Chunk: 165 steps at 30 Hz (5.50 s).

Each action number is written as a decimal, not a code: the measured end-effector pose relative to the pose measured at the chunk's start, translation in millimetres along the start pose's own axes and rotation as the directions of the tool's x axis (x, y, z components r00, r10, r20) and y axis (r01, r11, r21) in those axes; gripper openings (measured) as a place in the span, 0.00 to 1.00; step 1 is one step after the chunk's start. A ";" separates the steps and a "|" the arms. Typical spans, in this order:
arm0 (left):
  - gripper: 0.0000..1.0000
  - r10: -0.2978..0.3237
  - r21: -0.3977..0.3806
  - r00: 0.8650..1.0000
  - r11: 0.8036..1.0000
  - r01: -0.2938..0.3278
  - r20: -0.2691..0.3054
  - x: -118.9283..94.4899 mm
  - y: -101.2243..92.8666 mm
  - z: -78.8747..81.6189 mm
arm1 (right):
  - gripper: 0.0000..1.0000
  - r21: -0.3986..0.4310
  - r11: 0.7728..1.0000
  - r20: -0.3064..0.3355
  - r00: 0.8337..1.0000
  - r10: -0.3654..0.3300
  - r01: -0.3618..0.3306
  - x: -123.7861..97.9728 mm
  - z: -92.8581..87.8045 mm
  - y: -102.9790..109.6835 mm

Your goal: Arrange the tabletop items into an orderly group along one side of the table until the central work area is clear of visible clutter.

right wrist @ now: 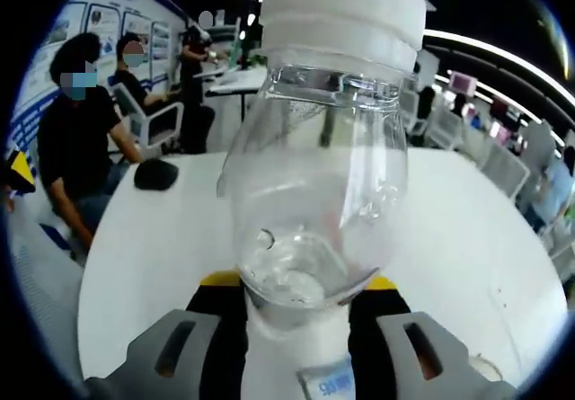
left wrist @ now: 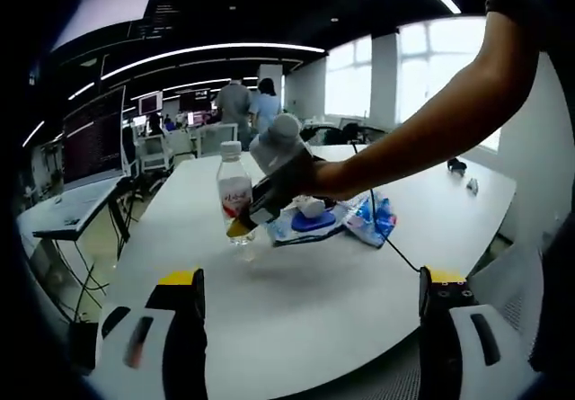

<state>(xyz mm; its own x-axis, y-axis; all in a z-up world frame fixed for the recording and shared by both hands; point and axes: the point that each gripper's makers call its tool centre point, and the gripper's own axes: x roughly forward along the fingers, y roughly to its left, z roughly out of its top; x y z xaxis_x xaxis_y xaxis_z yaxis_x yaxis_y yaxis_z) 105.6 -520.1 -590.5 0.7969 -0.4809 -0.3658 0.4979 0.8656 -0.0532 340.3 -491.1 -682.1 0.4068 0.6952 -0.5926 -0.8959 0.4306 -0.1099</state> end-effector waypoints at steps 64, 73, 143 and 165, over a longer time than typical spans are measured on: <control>0.97 0.065 -0.167 0.997 0.984 -0.057 0.045 -7.0 15.2 2.1 | 0.40 0.075 0.994 0.030 0.996 -0.086 0.083 92.4 26.8 -62.9; 0.96 0.052 -0.155 0.998 0.987 -0.046 0.035 -5.5 12.2 0.4 | 0.40 0.084 0.993 0.047 0.995 -0.084 0.080 99.2 32.3 -64.1; 0.98 0.057 -0.159 0.996 0.986 -0.046 0.065 -9.0 14.2 3.3 | 0.60 0.182 0.980 0.048 0.995 -0.087 0.077 60.9 22.4 -64.1; 1.00 0.037 -0.152 0.996 0.988 -0.025 0.081 -8.4 9.6 7.0 | 0.83 0.247 0.968 0.047 0.998 -0.052 0.039 2.6 -10.9 -31.0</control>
<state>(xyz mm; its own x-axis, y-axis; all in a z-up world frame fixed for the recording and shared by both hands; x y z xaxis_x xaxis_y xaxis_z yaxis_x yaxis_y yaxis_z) 106.1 -508.7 -581.5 0.8401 -0.4580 -0.2906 0.4203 0.8883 -0.1850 367.2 -508.9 -688.8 0.4610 0.6979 -0.5481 -0.8074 0.5862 0.0674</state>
